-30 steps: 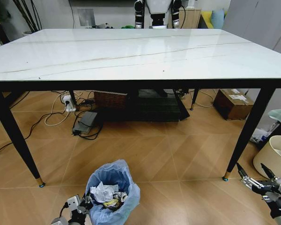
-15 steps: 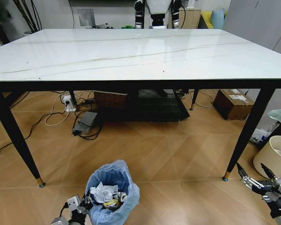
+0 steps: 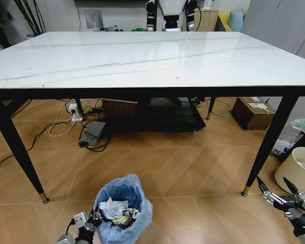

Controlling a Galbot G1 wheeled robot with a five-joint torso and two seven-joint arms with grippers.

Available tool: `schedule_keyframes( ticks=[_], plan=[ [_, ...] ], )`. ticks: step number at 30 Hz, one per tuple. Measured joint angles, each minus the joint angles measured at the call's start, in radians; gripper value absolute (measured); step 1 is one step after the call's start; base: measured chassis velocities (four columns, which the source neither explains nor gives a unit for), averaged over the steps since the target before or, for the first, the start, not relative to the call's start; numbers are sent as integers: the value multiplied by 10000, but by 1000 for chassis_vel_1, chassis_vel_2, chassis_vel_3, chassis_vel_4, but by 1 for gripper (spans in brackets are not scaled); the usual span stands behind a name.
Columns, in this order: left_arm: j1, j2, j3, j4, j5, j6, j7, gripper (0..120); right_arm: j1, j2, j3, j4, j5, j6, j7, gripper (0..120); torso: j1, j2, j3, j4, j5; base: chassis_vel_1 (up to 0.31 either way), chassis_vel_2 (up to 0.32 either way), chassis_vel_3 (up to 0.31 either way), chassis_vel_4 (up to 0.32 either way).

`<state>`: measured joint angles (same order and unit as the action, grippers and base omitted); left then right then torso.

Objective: Pick up the trash bin and place the trash from the table into it.

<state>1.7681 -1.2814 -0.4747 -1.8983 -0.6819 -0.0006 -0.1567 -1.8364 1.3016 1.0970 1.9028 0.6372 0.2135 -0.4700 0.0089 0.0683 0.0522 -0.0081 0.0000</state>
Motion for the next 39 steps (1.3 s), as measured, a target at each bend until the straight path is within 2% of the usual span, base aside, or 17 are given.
schedule_keyframes(
  ticks=[2, 4, 8, 9, 12, 13, 15, 18, 20, 26, 31, 39],
  plan=[
    [-9, -7, 0, 6, -2, -11, 9, 34, 0, 0, 0, 0, 0, 0, 0, 100, 0, 3, 2, 0, 0, 0, 0, 0, 0],
    [-13, -8, 1, 13, -2, -16, 14, 34, 0, 0, 0, 0, 0, 0, 0, 100, 1, 3, 3, 0, 0, 0, 0, 0, 0],
    [-19, -7, 2, 4, 3, -29, 28, 55, 0, 0, 0, 0, 0, 0, 0, 100, 2, 7, 7, 0, 0, 0, 0, 0, 0],
    [-19, -7, 2, 4, 3, -29, 28, 55, 0, 0, 0, 0, 0, 0, 0, 100, 2, 7, 7, 0, 0, 0, 0, 0, 0],
    [3, 4, -23, -87, 183, -135, 79, 68, 0, 0, 0, 0, 0, 0, 0, 100, 3, 10, 9, 1, 0, 0, 0, 0, 0],
    [3, 4, -23, -87, 183, -135, 79, 68, 0, 0, 0, 0, 0, 0, 0, 100, 3, 10, 9, 1, 0, 0, 0, 0, 0],
    [16, 14, -49, -155, 231, -186, 113, 79, 0, 0, 0, 0, 0, 0, 0, 100, 3, 11, 9, 0, 0, 0, 0, 0, 0],
    [33, 21, -76, -222, 274, -235, 130, 82, 0, 0, 0, 0, 0, 0, 0, 100, 3, 12, 10, 0, 0, 0, 0, 0, 0],
    [89, 44, -138, -399, 411, -339, 154, 97, 0, 0, 0, 0, 0, 0, 0, 100, 4, 13, 11, 0, 0, 0, 0, 0, 0],
    [435, 163, -407, -1045, 900, -494, 221, 100, 0, 0, 0, 0, 0, 0, 0, 100, 5, 15, 13, 0, -1, 0, 0, 0, 0],
    [972, 277, -1000, -1938, 1562, -795, 412, 100, 0, 0, 0, 0, 0, 0, 0, 100, 5, 18, 15, 1, 0, 0, 0, 0, 0],
    [1233, 274, -1760, -2597, 2408, -1066, 509, 100, 0, 0, 0, 0, 0, 0, 0, 100, 5, 20, 16, 0, -1, 0, 0, 0, 0]
  ],
)
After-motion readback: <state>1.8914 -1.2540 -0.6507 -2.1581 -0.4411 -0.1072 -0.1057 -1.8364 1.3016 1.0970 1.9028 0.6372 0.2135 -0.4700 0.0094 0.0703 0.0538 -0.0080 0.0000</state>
